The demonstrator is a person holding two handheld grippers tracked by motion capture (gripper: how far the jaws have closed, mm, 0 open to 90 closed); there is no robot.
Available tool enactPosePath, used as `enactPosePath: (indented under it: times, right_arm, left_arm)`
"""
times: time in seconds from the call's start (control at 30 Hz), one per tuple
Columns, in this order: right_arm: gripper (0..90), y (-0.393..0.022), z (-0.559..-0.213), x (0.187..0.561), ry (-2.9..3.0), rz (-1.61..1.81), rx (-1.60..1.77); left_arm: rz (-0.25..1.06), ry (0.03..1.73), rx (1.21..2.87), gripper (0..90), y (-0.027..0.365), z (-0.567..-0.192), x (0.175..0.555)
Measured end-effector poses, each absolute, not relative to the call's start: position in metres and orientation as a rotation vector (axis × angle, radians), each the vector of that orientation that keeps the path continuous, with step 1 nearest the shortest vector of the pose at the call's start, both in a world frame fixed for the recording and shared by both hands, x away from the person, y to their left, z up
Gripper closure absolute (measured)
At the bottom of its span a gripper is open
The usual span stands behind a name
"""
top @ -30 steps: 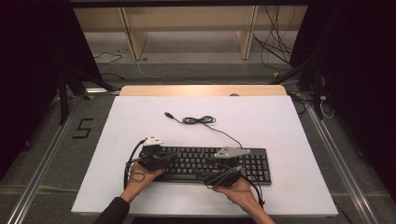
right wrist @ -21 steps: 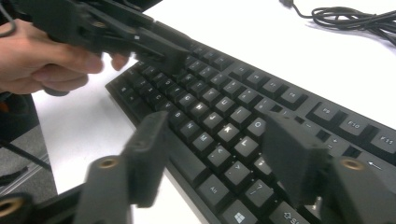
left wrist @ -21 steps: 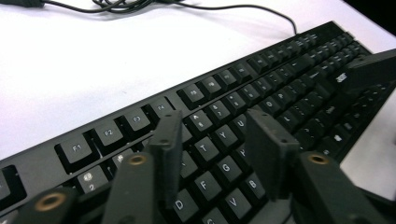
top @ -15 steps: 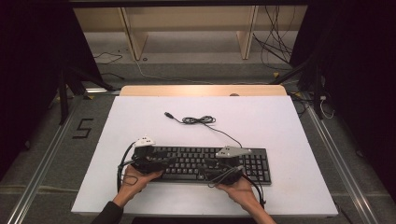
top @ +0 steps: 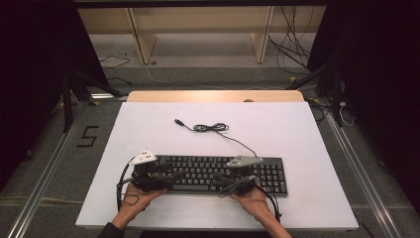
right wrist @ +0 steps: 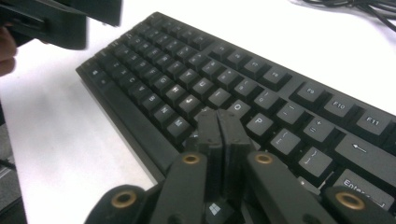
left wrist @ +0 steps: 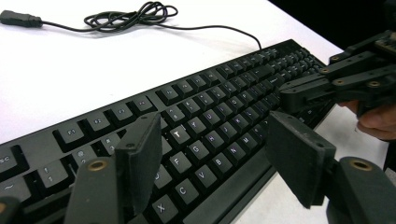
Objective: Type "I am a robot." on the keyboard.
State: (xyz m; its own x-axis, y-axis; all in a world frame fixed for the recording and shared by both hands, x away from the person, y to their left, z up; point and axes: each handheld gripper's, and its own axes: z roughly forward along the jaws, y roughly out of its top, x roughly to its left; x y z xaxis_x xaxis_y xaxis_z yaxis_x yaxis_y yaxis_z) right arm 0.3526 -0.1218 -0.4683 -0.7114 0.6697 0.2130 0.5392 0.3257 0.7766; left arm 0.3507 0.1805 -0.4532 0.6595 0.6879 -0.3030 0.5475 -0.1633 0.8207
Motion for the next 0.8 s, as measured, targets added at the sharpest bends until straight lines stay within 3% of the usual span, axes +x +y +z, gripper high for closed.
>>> enactPosePath:
  times: [0.8]
  right_arm:
    - [90.0, -0.115, -0.479, 0.354, 2.484, 1.261, 1.116]
  left_arm:
    - [0.214, 0.968, 1.809, 25.9, 0.195, -0.457, 0.333]
